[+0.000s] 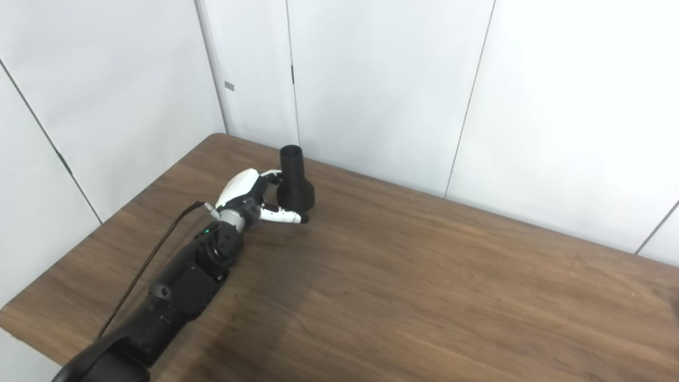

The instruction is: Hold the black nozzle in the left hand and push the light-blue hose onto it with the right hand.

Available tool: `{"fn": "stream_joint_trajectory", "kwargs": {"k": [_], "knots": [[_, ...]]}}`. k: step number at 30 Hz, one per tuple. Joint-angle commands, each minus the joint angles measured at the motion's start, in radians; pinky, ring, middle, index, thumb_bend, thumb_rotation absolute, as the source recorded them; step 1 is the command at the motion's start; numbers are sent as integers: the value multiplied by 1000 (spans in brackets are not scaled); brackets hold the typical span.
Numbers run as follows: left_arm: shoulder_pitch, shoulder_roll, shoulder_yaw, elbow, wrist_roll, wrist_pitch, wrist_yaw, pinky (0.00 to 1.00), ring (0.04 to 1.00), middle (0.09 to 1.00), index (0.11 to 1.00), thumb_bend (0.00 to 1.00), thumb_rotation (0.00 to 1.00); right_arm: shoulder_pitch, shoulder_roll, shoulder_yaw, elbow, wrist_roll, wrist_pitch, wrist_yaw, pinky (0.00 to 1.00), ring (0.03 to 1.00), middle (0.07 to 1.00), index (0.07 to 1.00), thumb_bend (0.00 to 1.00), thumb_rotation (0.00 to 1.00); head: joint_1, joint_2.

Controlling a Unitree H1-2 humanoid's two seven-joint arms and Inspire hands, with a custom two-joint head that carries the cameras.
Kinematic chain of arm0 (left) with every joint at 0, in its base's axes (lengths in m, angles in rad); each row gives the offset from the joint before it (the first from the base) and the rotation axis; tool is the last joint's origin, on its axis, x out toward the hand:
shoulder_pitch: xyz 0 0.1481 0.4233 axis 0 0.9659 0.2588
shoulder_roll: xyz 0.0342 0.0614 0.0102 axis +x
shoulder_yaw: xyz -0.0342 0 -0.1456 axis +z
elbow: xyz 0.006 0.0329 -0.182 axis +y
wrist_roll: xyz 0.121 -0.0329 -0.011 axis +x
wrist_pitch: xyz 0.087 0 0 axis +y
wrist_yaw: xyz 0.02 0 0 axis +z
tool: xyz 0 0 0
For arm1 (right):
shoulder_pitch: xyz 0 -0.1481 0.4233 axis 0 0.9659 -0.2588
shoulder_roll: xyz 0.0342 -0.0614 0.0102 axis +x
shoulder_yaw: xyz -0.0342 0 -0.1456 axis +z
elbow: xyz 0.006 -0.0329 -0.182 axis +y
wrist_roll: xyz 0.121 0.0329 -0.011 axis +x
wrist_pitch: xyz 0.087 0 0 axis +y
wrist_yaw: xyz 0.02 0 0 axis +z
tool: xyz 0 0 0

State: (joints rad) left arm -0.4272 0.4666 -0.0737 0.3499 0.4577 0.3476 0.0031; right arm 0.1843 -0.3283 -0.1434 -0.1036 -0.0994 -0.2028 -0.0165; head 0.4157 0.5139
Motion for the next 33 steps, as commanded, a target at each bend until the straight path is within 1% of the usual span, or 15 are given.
{"fn": "stream_joint_trajectory", "kwargs": {"k": [1,5,6,7,9,10,11,14,20,22,23,26,27,30,33], "knots": [[20,-25,-22,31,-47,22,-77,558,750,814,857,1000,334,15,3,11,-20,-3,11,21,448,586,632,605,503,733,-2,2],[13,-28,-27,50,-53,25,-81,428,612,709,858,1000,314,18,3,13,-29,-7,18,22,452,588,633,605,504,737,-3,3],[13,-29,-29,54,-53,24,-80,380,541,643,855,1000,315,19,2,14,-31,-6,20,23,451,588,632,604,494,733,-3,3],[12,-30,-30,55,-55,29,-80,295,418,523,855,1000,325,19,1,14,-31,-5,22,24,450,587,632,604,493,729,-3,3],[12,-32,-29,55,-60,35,-79,240,343,451,859,1000,330,19,0,14,-32,-2,27,26,449,586,632,604,499,730,-3,3],[12,-31,-29,58,-65,32,-83,223,321,430,861,1000,331,19,1,14,-32,2,28,26,449,586,632,604,501,731,-3,3],[12,-31,-30,61,-68,31,-85,248,366,486,860,1000,328,19,1,13,-32,3,28,26,452,587,632,603,510,730,-3,3],[14,-26,-37,61,-69,30,-86,229,335,445,851,1000,323,21,1,14,-38,0,29,25,451,586,631,602,518,736,-5,6],[18,-17,-53,70,-58,34,-85,284,412,522,836,1000,318,23,0,15,-39,-3,27,23,448,585,630,601,513,732,-4,8],[19,-12,-65,69,-44,36,-79,339,506,608,827,1000,314,23,0,15,-39,0,26,24,451,588,632,602,508,728,-4,8],[20,-8,-73,66,-34,37,-77,320,478,585,826,1000,309,23,0,15,-37,0,25,24,453,589,633,603,508,727,-4,8],[19,10,-118,72,15,25,-68,595,758,807,818,1000,312,24,-1,17,-39,-4,26,24,454,589,634,605,507,731,-6,9],[19,16,-132,79,31,14,-62,663,805,840,821,1000,311,25,0,17,-41,-2,28,25,455,590,634,605,505,731,-6,9],[22,25,-165,86,57,-3,-61,796,890,897,834,1000,302,27,1,17,-48,4,34,26,449,585,630,603,495,712,-8,12],[35,26,-185,72,74,-16,-62,806,910,919,840,1000,293,28,1,18,-46,3,36,25,453,589,633,604,490,701,-9,14]]}}
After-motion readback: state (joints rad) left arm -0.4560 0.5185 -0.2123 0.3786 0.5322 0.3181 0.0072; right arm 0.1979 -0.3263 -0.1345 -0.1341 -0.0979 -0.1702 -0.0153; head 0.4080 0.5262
